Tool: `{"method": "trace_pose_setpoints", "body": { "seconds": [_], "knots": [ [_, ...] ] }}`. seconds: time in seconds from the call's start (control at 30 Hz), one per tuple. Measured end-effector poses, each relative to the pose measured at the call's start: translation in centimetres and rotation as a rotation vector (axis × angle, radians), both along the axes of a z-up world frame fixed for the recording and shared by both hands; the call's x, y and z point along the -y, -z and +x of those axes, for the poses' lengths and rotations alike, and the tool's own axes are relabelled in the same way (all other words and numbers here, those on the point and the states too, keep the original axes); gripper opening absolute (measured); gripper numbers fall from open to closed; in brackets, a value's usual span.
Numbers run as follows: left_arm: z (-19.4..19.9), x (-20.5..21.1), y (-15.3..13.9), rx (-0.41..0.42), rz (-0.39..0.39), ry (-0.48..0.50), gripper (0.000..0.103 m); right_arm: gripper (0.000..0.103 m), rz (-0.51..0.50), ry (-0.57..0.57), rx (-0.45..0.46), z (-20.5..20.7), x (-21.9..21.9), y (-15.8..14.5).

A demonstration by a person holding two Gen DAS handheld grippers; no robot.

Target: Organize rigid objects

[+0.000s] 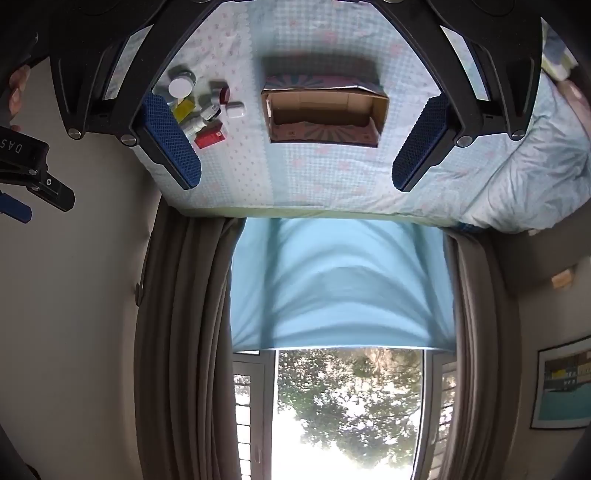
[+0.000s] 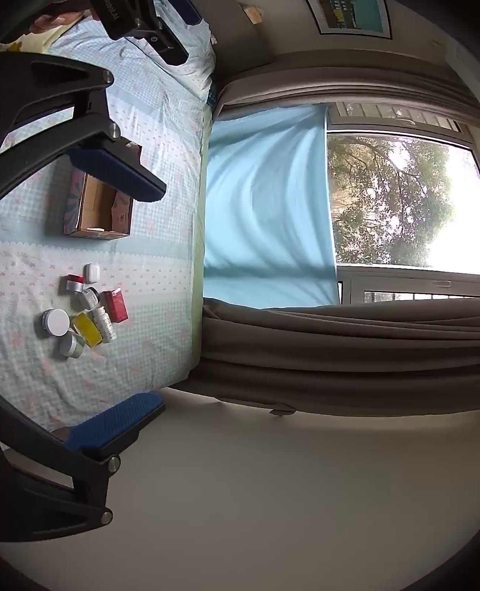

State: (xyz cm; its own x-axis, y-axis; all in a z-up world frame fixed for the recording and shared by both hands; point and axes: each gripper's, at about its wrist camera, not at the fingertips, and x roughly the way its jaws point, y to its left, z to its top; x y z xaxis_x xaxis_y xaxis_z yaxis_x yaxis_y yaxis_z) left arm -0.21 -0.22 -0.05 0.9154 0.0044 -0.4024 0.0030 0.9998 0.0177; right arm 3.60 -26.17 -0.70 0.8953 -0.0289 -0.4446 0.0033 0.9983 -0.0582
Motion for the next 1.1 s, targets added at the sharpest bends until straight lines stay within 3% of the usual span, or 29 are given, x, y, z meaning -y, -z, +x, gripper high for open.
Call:
{"method": "trace_pose_setpoints", "body": {
  "seconds": [0.27, 1.1],
  "knots": [
    [0.6, 0.0, 0.1, -0.014, -0.040, -0.021, 0.103, 0.103, 0.009, -0.007, -0.003, 0.3, 0.6, 0.1],
    [0.1, -0.3, -0.1, 0.005, -0.010, -0.018, 0.103, 0.103, 0.022, 0.005, 0.011, 0.0, 0.7, -0.2]
  ]
}}
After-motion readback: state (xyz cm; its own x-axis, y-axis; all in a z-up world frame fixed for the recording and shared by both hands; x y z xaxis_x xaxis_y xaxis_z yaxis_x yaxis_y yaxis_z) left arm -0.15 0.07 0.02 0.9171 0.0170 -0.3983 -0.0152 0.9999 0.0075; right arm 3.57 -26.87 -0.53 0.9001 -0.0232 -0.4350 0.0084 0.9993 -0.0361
